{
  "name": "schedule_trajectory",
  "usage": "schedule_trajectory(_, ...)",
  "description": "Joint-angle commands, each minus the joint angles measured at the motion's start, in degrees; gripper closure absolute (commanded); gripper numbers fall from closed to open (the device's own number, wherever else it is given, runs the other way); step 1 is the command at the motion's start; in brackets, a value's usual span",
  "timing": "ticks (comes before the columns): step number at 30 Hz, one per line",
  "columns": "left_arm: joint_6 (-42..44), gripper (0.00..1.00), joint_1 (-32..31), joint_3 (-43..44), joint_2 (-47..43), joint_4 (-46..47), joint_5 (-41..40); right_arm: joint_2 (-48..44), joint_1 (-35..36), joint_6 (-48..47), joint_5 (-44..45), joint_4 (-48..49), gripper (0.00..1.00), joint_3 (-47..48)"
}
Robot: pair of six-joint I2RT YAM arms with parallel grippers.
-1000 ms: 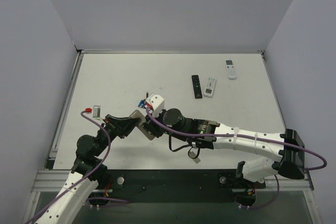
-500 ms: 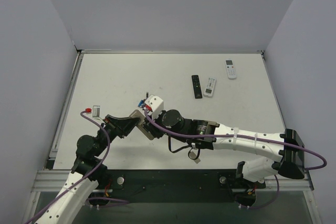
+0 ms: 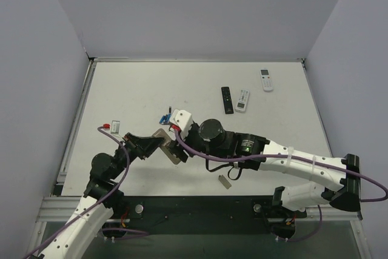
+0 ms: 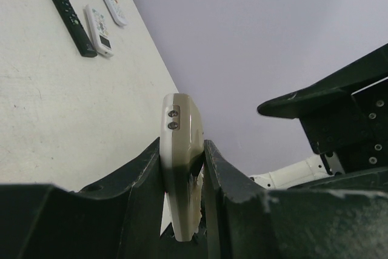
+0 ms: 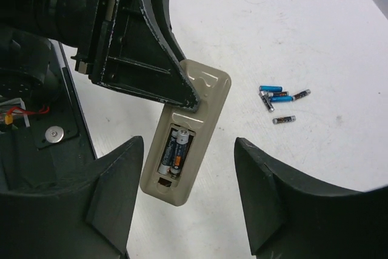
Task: Load the batteries into the remote control
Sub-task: Load the battery into the remote control.
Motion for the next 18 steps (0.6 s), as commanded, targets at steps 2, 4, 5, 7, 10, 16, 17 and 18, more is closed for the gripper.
schedule_trajectory(2, -0.48, 1.0, 0.09, 2.15, 1.97, 4.58, 3.74, -5.59, -6.13, -4.93, -11.54, -2.76, 0.39, 0.41)
schedule_trajectory(4, -0.31, 1.0, 0.09, 2.51, 2.67, 4.58, 4.61, -6.91, -8.24, -4.4, -16.1, -3.21, 0.38, -0.13)
schedule_trajectory(5, -0.22, 1.0, 0.17, 2.68, 2.93, 4.49, 4.79, -7.53, -9.55, -5.36, -17.52, -3.12, 0.37, -0.65)
schedule_trajectory(7, 0.04, 1.0, 0.17, 3.56, 4.16, 3.88, 5.58, -8.93, -10.01, -8.08, -19.98, -2.95, 0.36, -2.58)
schedule_trajectory(10, 0.05, 1.0, 0.26, 4.79, 6.09, 4.05, 7.69, -10.08, -9.92, -14.4, -22.1, -2.42, 0.37, -4.78)
schedule_trajectory(16, 0.13, 1.0, 0.26, 7.51, 9.43, 3.97, 11.47, -9.21, -10.62, -22.94, -27.2, -3.03, 0.42, -5.94)
schedule_trajectory(17, 0.13, 1.0, 0.26, 7.87, 9.79, 3.79, 12.17, -8.68, -10.8, -23.81, -28.68, -3.73, 0.43, -5.67)
schedule_trajectory(18, 0.13, 1.0, 0.17, 8.13, 10.22, 3.62, 12.61, -7.63, -10.8, -24.17, -29.13, -4.0, 0.44, -5.32)
